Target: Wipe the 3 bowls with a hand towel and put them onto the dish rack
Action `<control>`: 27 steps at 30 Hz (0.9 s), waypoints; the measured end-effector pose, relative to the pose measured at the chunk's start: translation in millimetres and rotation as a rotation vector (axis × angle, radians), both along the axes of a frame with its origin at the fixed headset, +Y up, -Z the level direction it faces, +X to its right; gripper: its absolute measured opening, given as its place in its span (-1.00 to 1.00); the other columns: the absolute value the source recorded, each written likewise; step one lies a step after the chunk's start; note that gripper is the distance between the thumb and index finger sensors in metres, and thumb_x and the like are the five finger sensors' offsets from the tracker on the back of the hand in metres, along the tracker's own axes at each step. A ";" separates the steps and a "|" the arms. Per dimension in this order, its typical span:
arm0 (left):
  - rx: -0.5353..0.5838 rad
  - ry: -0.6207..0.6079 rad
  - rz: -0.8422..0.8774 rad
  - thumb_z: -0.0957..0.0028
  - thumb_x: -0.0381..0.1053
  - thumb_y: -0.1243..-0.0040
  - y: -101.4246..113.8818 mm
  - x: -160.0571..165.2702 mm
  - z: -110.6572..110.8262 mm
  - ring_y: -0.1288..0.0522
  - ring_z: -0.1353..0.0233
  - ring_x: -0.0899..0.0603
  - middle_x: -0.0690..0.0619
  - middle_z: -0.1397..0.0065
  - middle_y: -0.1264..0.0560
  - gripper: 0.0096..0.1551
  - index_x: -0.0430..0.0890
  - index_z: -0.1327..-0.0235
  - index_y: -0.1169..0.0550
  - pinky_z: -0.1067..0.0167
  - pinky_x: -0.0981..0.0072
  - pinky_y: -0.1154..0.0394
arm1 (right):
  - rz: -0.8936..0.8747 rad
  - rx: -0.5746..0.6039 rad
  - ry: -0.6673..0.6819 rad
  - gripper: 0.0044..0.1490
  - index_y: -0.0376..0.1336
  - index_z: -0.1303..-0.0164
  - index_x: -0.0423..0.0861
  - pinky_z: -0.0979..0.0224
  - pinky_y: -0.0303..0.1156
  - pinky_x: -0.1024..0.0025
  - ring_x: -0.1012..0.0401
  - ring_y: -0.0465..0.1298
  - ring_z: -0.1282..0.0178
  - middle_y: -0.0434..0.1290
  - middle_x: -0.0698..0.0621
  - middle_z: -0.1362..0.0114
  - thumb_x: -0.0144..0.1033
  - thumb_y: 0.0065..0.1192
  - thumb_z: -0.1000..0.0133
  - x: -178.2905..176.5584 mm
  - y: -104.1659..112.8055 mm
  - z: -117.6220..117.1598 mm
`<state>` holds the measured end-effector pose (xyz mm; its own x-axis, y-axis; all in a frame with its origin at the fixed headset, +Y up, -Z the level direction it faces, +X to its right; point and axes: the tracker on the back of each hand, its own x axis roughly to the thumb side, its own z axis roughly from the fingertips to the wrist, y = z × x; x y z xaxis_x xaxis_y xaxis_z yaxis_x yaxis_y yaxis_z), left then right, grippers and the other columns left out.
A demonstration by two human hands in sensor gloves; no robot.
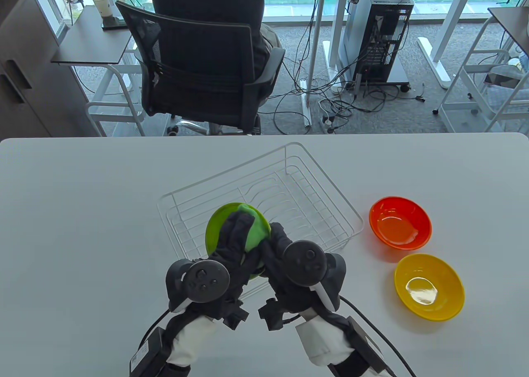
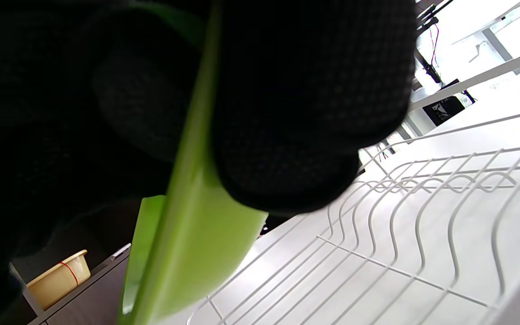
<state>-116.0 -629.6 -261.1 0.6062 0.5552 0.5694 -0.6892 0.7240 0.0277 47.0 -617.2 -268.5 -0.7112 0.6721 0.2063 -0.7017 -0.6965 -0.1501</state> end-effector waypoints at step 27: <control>0.282 0.331 -0.592 -0.14 -0.15 -0.28 -6.2 -2.4 -0.2 -0.59 -0.32 -0.38 -0.46 -0.54 -0.29 -0.24 -0.21 -0.61 -0.29 -0.10 0.19 -0.68 | 0.055 0.029 0.041 -0.25 0.28 -0.34 -0.53 0.30 0.77 0.45 0.18 0.83 0.40 0.54 -0.45 -0.10 -0.30 0.27 -0.09 -13.4 -5.2 7.2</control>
<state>-118.4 -635.8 -261.3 0.9242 -0.0591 0.3773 -0.1081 0.9071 0.4067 33.6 -622.4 -261.3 -0.7377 0.6253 0.2545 -0.6682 -0.7301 -0.1429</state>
